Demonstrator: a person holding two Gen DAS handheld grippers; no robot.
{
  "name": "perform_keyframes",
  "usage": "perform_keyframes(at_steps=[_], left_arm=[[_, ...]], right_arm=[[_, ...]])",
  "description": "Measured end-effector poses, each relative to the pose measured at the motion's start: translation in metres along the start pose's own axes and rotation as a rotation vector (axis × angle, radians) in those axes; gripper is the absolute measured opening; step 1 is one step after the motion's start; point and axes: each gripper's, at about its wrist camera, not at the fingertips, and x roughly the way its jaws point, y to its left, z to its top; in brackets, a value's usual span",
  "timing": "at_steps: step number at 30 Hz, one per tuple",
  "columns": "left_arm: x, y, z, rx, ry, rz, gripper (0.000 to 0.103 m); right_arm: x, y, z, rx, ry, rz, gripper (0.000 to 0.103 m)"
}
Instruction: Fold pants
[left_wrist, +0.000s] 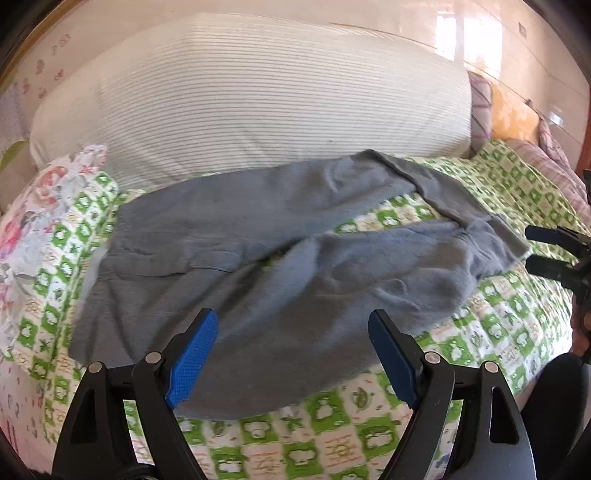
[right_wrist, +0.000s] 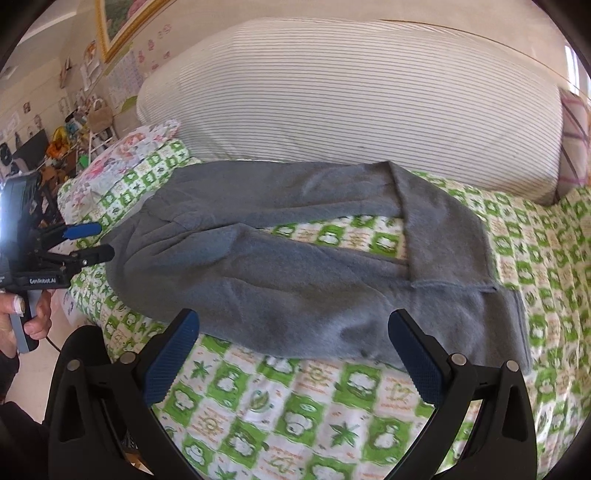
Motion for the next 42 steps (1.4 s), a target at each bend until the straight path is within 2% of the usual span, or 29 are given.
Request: perform_keyframes(at_steps=[3, 8, 16, 21, 24, 26, 27, 29, 30, 31, 32, 33, 34, 35, 37, 39, 42], left_arm=[[0.006, -0.012, -0.001, 0.016, -0.006, -0.031, 0.084], [0.020, -0.037, -0.006, 0.059, 0.040, -0.128, 0.084], [0.055, -0.077, -0.016, 0.175, 0.089, -0.207, 0.084], [0.076, -0.101, -0.018, 0.280, 0.091, -0.186, 0.084], [0.091, -0.110, -0.017, 0.343, 0.096, -0.130, 0.084], [0.103, -0.113, -0.015, 0.359, 0.103, -0.100, 0.084], [0.110, -0.113, -0.013, 0.357, 0.108, -0.103, 0.084], [0.119, -0.111, -0.009, 0.342, 0.118, -0.124, 0.084], [0.123, -0.109, -0.006, 0.328, 0.132, -0.145, 0.082], [0.127, -0.108, -0.004, 0.309, 0.143, -0.180, 0.070], [0.129, -0.106, -0.001, 0.288, 0.155, -0.229, 0.049], [0.130, -0.105, 0.002, 0.267, 0.166, -0.268, 0.041], [0.129, -0.105, 0.004, 0.265, 0.166, -0.275, 0.022], [0.127, -0.107, 0.006, 0.275, 0.167, -0.284, 0.010], [0.116, -0.112, 0.009, 0.286, 0.167, -0.309, 0.009], [0.101, -0.117, 0.012, 0.295, 0.158, -0.368, 0.009], [0.094, -0.130, 0.010, 0.323, 0.173, -0.438, 0.010]], right_arm=[[-0.005, -0.016, -0.007, 0.035, -0.001, -0.018, 0.102], [-0.015, -0.046, -0.022, 0.110, 0.004, -0.060, 0.102], [-0.024, -0.102, -0.051, 0.264, 0.029, -0.171, 0.102], [-0.014, -0.142, -0.066, 0.401, 0.073, -0.248, 0.102], [0.001, -0.175, -0.074, 0.543, 0.106, -0.256, 0.101], [0.008, -0.193, -0.077, 0.633, 0.092, -0.238, 0.094], [0.009, -0.200, -0.077, 0.652, 0.078, -0.237, 0.086], [0.012, -0.208, -0.073, 0.664, 0.065, -0.251, 0.059], [0.015, -0.212, -0.072, 0.668, 0.070, -0.252, 0.031], [0.019, -0.218, -0.072, 0.681, 0.075, -0.239, 0.009], [0.021, -0.223, -0.074, 0.700, 0.069, -0.214, 0.004], [0.020, -0.225, -0.076, 0.719, 0.054, -0.197, 0.004], [0.016, -0.227, -0.079, 0.732, 0.034, -0.196, 0.004], [0.011, -0.227, -0.080, 0.737, 0.018, -0.199, 0.004], [-0.005, -0.227, -0.082, 0.753, -0.025, -0.196, 0.004], [-0.023, -0.226, -0.085, 0.757, -0.050, -0.203, 0.004], [-0.044, -0.227, -0.096, 0.739, -0.041, -0.287, 0.004]])
